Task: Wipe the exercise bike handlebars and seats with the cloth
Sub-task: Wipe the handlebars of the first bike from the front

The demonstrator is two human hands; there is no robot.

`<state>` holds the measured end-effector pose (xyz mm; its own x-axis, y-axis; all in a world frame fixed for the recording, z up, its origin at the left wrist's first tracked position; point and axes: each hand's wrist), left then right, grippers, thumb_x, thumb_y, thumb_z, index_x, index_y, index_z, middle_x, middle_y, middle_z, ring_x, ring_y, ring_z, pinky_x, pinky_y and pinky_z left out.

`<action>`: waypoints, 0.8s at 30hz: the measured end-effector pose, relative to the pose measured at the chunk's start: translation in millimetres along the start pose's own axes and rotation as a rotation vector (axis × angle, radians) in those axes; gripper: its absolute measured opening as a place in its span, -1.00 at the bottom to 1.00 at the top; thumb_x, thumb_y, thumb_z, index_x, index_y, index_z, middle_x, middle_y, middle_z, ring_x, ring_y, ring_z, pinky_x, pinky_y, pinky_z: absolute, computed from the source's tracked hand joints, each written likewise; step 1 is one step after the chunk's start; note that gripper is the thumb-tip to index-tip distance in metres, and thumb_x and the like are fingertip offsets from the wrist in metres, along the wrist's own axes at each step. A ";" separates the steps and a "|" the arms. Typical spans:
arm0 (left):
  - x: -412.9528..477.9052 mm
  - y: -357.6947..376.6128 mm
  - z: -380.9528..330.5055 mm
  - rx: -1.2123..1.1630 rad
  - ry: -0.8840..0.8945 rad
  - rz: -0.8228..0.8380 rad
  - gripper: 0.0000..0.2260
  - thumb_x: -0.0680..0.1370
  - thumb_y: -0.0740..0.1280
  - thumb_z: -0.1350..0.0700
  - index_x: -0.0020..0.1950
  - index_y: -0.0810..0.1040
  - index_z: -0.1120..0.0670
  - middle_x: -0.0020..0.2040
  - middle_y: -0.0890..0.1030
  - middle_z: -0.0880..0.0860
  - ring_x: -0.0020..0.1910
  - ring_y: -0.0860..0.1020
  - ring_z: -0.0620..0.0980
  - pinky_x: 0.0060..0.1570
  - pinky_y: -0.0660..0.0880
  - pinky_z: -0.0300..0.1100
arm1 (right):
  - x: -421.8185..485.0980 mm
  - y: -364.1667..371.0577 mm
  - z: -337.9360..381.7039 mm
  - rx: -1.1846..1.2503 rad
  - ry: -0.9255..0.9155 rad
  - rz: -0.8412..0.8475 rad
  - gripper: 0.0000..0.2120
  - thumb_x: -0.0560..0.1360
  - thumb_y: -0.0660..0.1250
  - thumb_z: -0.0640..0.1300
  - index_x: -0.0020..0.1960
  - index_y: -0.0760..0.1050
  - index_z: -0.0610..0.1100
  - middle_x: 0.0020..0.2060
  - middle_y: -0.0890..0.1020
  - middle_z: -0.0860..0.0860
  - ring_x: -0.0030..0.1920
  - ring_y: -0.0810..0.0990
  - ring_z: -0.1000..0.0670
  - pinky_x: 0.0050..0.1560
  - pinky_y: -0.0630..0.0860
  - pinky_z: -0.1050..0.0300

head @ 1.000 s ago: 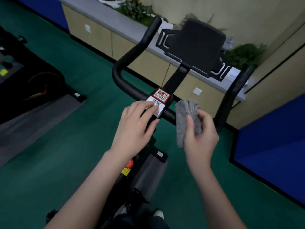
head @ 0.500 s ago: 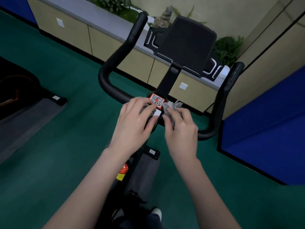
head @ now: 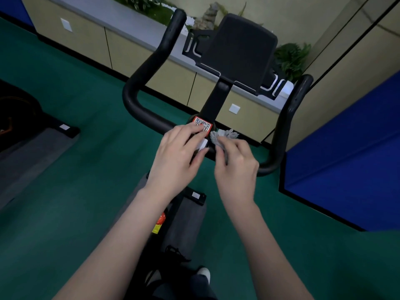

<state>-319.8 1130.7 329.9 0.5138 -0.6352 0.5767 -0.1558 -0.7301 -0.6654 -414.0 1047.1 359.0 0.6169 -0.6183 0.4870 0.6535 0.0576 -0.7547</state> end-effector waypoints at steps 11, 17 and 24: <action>-1.6 5.6 -6.6 0.028 0.018 0.041 -0.61 0.47 0.43 0.12 0.25 0.52 0.23 0.24 0.51 0.15 0.26 0.42 0.15 0.25 0.31 -0.01 | 19.7 -16.6 -16.1 0.009 0.108 0.138 -0.79 0.52 0.31 -0.20 0.13 0.62 -0.12 0.03 0.67 -0.09 0.04 0.62 -0.09 0.12 0.50 0.07; -4.6 5.2 -3.0 0.035 0.055 0.042 -0.60 0.48 0.42 0.13 0.29 0.50 0.21 0.28 0.49 0.13 0.27 0.40 0.12 0.27 0.34 0.02 | 66.9 -14.6 -23.2 0.064 0.161 0.506 -0.87 0.50 0.35 -0.14 0.00 0.64 -0.04 -0.01 0.68 -0.05 0.10 0.59 -0.04 0.17 0.48 0.15; -4.8 7.3 -1.6 0.013 0.052 0.011 -0.60 0.48 0.42 0.15 0.29 0.51 0.20 0.26 0.50 0.12 0.27 0.39 0.09 0.28 0.34 0.01 | 78.4 -28.2 -44.6 0.024 0.219 0.692 -0.93 0.53 0.34 -0.10 -0.10 0.59 0.01 -0.01 0.63 -0.06 0.02 0.58 -0.02 -0.02 0.38 0.24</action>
<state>-324.7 1127.9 323.0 0.4676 -0.6554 0.5931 -0.1498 -0.7200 -0.6776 -403.6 962.1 398.8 0.7920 -0.5770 -0.1996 0.1565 0.5079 -0.8471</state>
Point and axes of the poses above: each hand's wrist, its own x-axis towards the middle knuckle, its own y-axis out of the palm, z = x × y
